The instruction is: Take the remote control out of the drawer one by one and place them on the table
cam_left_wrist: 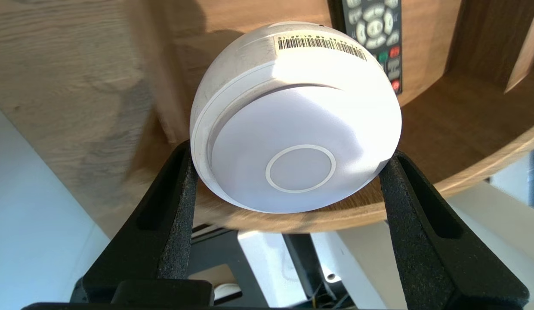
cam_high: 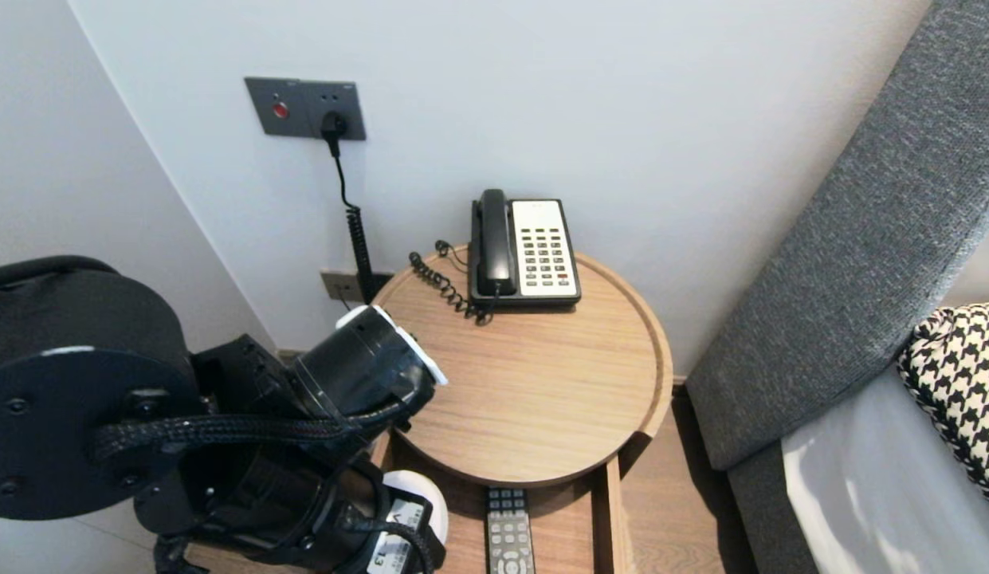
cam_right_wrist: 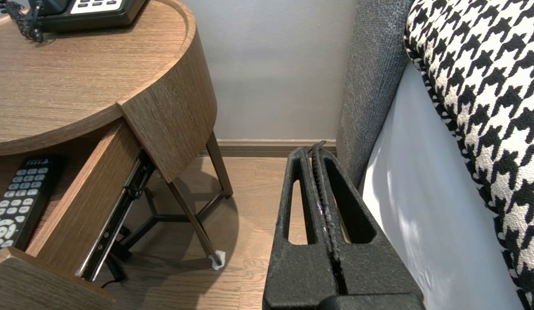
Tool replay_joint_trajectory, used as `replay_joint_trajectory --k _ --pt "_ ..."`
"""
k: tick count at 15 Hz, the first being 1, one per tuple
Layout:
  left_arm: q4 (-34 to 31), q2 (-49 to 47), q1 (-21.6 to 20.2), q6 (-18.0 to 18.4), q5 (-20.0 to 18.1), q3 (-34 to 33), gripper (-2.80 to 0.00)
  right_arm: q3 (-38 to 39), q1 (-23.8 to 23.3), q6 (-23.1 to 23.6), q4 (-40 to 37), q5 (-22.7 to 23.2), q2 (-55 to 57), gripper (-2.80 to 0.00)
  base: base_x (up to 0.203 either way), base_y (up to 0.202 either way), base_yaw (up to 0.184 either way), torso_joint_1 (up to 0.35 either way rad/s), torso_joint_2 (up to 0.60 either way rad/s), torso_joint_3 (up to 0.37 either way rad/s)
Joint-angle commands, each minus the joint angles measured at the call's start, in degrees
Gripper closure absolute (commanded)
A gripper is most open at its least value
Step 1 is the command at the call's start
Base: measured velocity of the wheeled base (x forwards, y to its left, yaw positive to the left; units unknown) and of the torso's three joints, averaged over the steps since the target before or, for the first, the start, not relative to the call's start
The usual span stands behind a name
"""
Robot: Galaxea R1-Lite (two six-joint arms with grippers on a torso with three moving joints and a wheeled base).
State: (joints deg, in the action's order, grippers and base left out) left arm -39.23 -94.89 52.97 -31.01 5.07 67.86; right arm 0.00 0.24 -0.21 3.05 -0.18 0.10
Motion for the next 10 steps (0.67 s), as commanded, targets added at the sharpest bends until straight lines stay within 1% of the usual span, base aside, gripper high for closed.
replay_joint_trajectory --k 1,3,5,9,10 --pt "-2.5 1.2 -2.5 -0.2 0.0 4.9 0.00 1.4 0.0 0.0 0.0 0.0 0.1 0.00 0.000 0.000 0.000 0.000 0.00 0.000" --pt "-6.1 0.7 -4.7 -0.7 -0.2 10.3 0.00 1.4 0.0 0.0 0.0 0.0 0.1 0.00 0.000 0.000 0.000 0.000 0.00 0.000" --pt "-9.9 -0.6 -5.8 -1.2 -0.2 17.6 0.00 1.4 0.0 0.0 0.0 0.0 0.1 0.00 0.000 0.000 0.000 0.000 0.00 0.000" --pt "-18.6 -7.9 -8.5 -2.3 -0.3 33.2 0.00 1.4 0.0 0.0 0.0 0.0 0.1 0.00 0.000 0.000 0.000 0.000 0.00 0.000" --pt "-21.7 -10.1 -9.0 -2.3 -0.6 37.7 0.00 1.4 0.0 0.0 0.0 0.0 0.1 0.00 0.000 0.000 0.000 0.000 0.00 0.000"
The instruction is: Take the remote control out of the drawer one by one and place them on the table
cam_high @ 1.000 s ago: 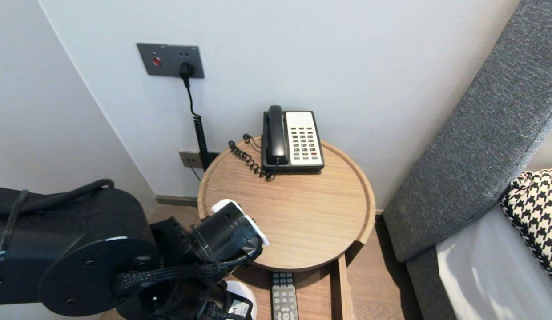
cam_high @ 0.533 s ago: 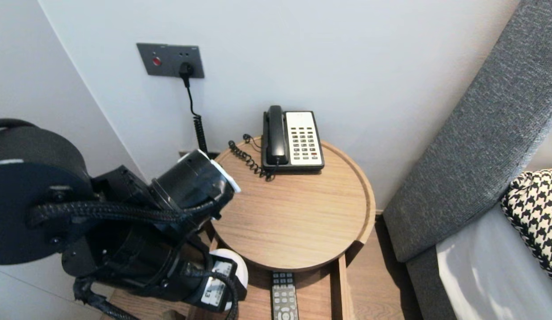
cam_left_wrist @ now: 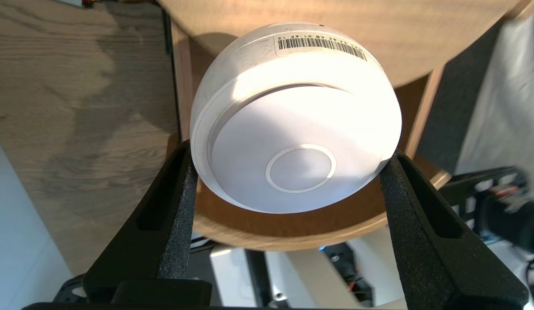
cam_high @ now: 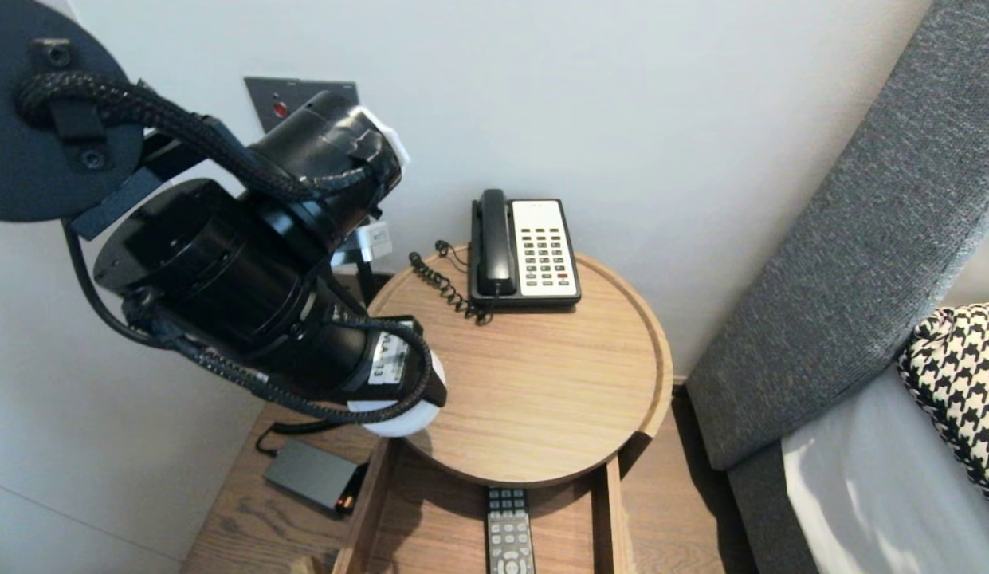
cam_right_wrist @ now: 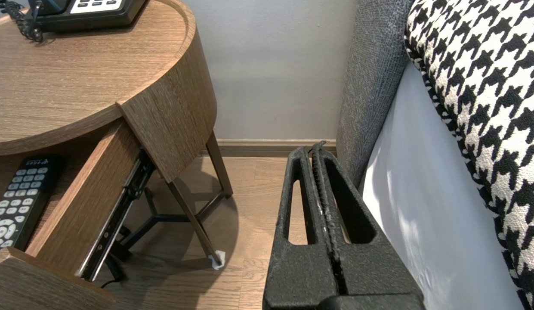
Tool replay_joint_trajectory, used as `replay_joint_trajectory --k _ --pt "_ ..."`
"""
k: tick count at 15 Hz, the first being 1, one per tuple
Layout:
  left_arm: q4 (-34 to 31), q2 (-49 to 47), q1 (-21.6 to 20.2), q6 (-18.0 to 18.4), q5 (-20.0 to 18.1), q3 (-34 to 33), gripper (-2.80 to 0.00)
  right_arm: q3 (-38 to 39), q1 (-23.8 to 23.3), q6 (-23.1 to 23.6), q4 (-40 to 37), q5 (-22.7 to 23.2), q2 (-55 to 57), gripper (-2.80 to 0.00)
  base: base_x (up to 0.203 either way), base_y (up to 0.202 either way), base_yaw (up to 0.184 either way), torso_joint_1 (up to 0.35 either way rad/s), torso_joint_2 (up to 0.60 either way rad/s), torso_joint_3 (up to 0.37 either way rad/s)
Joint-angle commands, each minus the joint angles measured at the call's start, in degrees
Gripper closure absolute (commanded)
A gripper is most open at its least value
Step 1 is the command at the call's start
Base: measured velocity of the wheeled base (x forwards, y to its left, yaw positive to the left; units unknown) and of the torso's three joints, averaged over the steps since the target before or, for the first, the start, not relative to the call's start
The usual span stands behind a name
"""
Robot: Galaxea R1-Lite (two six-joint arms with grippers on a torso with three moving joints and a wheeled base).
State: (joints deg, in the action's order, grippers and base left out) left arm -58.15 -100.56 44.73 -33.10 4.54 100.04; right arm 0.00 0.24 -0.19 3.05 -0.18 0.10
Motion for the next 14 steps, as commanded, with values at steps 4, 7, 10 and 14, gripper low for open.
replay_joint_trajectory --k 4,7,10,14 --pt "-8.2 -11.5 -3.6 0.1 0.0 10.4 0.00 1.4 0.0 -0.1 0.0 0.0 0.1 0.00 0.000 0.000 0.000 0.000 0.00 0.000" --pt "-8.0 -13.4 -4.4 0.1 -0.1 10.4 0.00 1.4 0.0 0.0 0.0 0.0 0.1 0.00 0.000 0.000 0.000 0.000 0.00 0.000" --pt "-7.7 -14.9 -4.4 0.1 -0.1 10.4 0.00 1.4 0.0 0.0 0.0 0.0 0.1 0.00 0.000 0.000 0.000 0.000 0.00 0.000" --pt "-7.4 -16.2 -4.8 -0.3 -0.1 10.4 0.00 1.4 0.0 0.0 0.0 0.0 0.1 0.00 0.000 0.000 0.000 0.000 0.00 0.000"
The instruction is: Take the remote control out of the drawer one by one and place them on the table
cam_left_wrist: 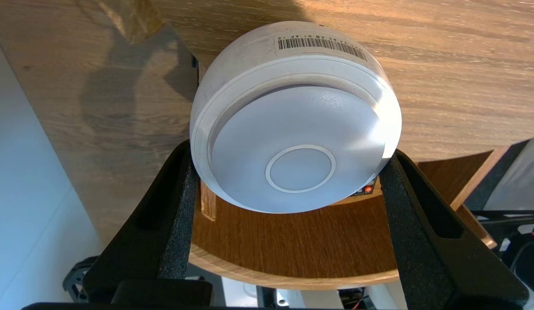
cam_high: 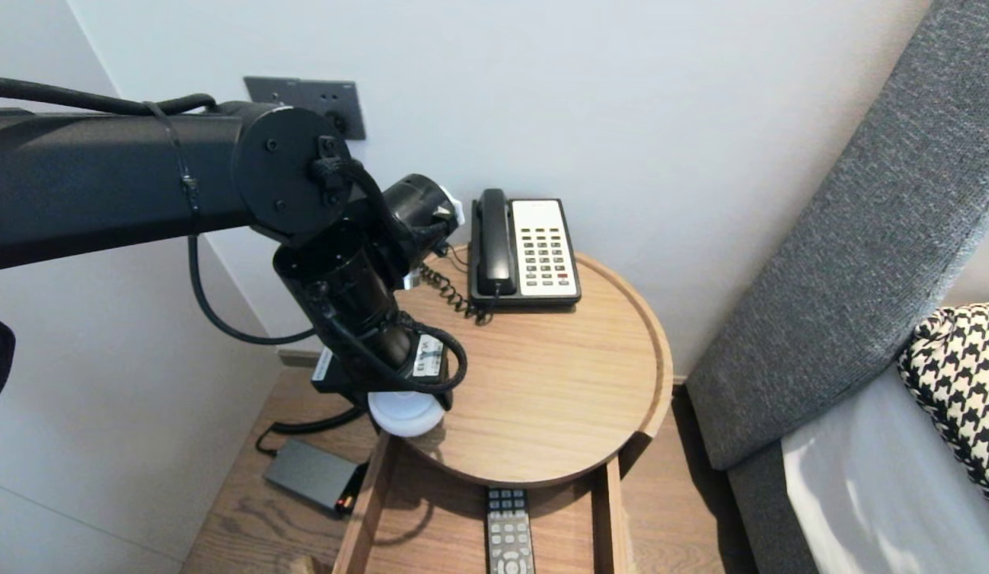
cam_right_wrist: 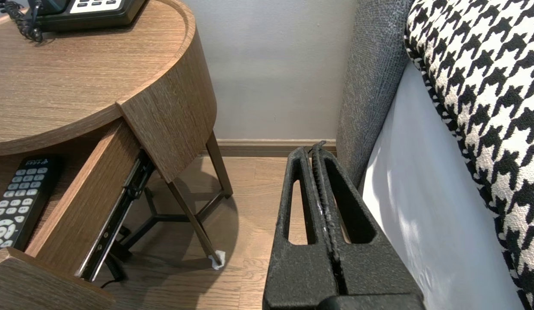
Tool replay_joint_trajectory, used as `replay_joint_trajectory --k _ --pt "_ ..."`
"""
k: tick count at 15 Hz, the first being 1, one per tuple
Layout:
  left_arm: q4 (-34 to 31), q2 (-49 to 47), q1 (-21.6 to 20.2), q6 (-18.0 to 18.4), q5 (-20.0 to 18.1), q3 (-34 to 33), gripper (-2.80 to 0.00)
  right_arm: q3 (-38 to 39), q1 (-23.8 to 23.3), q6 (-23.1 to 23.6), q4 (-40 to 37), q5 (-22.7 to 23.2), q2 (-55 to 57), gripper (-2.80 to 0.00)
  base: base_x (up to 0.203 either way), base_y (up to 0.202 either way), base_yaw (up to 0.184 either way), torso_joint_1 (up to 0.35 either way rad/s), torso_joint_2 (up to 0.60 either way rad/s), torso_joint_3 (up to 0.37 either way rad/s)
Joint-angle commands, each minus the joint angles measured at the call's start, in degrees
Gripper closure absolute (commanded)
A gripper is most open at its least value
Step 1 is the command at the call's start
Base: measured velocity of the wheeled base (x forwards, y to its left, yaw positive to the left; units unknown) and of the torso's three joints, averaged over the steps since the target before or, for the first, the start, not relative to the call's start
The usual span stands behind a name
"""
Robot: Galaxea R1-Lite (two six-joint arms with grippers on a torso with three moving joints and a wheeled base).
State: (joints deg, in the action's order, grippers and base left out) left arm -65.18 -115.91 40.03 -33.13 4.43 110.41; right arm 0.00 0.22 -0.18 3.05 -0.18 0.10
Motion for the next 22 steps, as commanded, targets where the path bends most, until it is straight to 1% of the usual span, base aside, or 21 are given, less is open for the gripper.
replay_joint_trajectory --k 1,8,9,12,14,19,22 --pt "-0.3 -0.9 -0.2 -0.3 0.1 0.0 0.00 1.4 0.0 0.0 0.0 0.0 0.1 0.00 0.000 0.000 0.000 0.000 0.00 0.000" --pt "1.2 -1.6 -0.6 -0.5 0.1 0.0 0.00 1.4 0.0 0.0 0.0 0.0 0.1 0.00 0.000 0.000 0.000 0.000 0.00 0.000" --pt "1.2 -1.6 -0.7 -0.5 0.0 0.0 -2.80 1.4 0.0 -0.1 0.0 0.0 0.1 0.00 0.000 0.000 0.000 0.000 0.00 0.000" --pt "1.4 -1.2 -1.1 -0.4 0.0 0.0 -2.80 1.4 0.0 0.0 0.0 0.0 0.1 0.00 0.000 0.000 0.000 0.000 0.00 0.000" --pt "2.6 -0.3 -1.1 -0.4 0.0 0.0 -2.80 1.4 0.0 0.0 0.0 0.0 0.1 0.00 0.000 0.000 0.000 0.000 0.00 0.000" --pt "4.2 4.4 -2.8 0.3 0.1 0.0 -2.80 1.4 0.0 0.0 0.0 0.0 0.1 0.00 0.000 0.000 0.000 0.000 0.00 0.000" --pt "3.7 8.1 -2.9 0.2 0.1 0.0 -2.80 1.4 0.0 0.0 0.0 0.0 0.1 0.00 0.000 0.000 0.000 0.000 0.00 0.000"
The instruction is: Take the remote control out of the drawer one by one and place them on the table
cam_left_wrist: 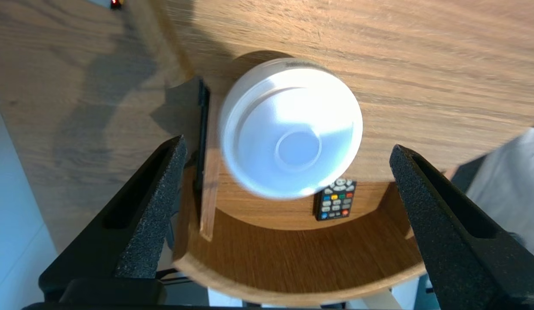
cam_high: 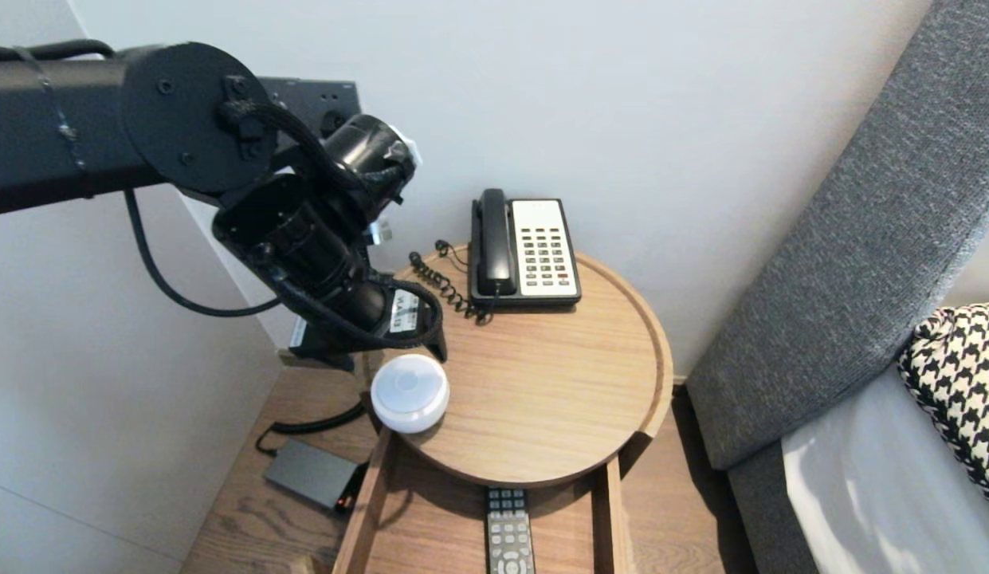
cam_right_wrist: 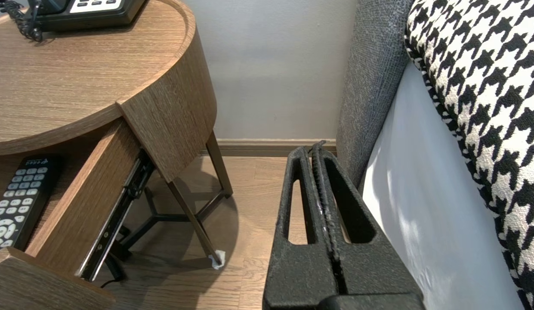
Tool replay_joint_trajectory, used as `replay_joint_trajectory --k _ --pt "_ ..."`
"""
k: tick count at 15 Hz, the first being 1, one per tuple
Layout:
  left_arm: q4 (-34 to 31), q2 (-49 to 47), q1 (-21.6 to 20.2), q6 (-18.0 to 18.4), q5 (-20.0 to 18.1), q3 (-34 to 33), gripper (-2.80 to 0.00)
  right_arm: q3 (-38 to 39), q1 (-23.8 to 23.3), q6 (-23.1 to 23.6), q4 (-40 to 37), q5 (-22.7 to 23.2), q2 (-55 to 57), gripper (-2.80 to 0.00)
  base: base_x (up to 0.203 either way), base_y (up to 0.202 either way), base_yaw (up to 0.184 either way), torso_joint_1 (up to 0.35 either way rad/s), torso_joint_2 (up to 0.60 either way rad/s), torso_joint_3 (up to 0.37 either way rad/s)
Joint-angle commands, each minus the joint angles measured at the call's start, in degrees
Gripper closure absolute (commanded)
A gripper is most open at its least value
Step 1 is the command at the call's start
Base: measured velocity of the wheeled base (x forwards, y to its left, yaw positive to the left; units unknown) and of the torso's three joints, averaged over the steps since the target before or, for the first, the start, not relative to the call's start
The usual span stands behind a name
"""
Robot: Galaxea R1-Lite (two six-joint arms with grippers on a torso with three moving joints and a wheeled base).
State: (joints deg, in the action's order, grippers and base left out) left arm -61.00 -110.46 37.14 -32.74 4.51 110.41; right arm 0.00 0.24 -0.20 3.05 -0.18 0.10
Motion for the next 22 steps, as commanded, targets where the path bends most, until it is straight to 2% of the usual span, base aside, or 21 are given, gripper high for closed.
replay_joint_trajectory --k 1,2,3,8,10,15,19,22 --pt "-0.9 4.0 -0.1 -0.3 0.0 0.0 -2.80 1.4 0.0 -0.1 0.0 0.0 0.1 0.00 0.000 0.000 0.000 0.000 0.00 0.000" --pt "-1.8 6.2 -0.1 -0.3 0.0 0.0 -0.97 1.4 0.0 0.0 0.0 0.0 0.1 0.00 0.000 0.000 0.000 0.000 0.00 0.000" --pt "-3.0 7.8 -0.1 -0.3 0.0 -0.1 0.00 1.4 0.0 0.0 0.0 0.0 0.1 0.00 0.000 0.000 0.000 0.000 0.00 0.000" --pt "-11.2 16.2 1.1 -0.8 -1.6 -1.0 0.00 1.4 0.0 0.0 0.0 0.0 0.1 0.00 0.000 0.000 0.000 0.000 0.00 0.000" --pt "-14.2 19.5 2.0 -1.0 -3.3 -4.9 0.00 1.4 0.0 0.0 0.0 0.0 0.1 0.00 0.000 0.000 0.000 0.000 0.00 0.000" --pt "-13.6 24.3 5.1 -1.5 -4.8 -16.1 0.00 1.4 0.0 0.0 0.0 0.0 0.1 0.00 0.000 0.000 0.000 0.000 0.00 0.000" --pt "-9.8 24.2 12.6 -5.9 -4.6 -23.5 0.00 1.4 0.0 0.0 0.0 0.0 0.1 0.00 0.000 0.000 0.000 0.000 0.00 0.000" --pt "-8.4 22.6 16.9 -7.8 -4.6 -25.5 0.00 1.4 0.0 0.0 0.0 0.0 0.1 0.00 0.000 0.000 0.000 0.000 0.00 0.000"
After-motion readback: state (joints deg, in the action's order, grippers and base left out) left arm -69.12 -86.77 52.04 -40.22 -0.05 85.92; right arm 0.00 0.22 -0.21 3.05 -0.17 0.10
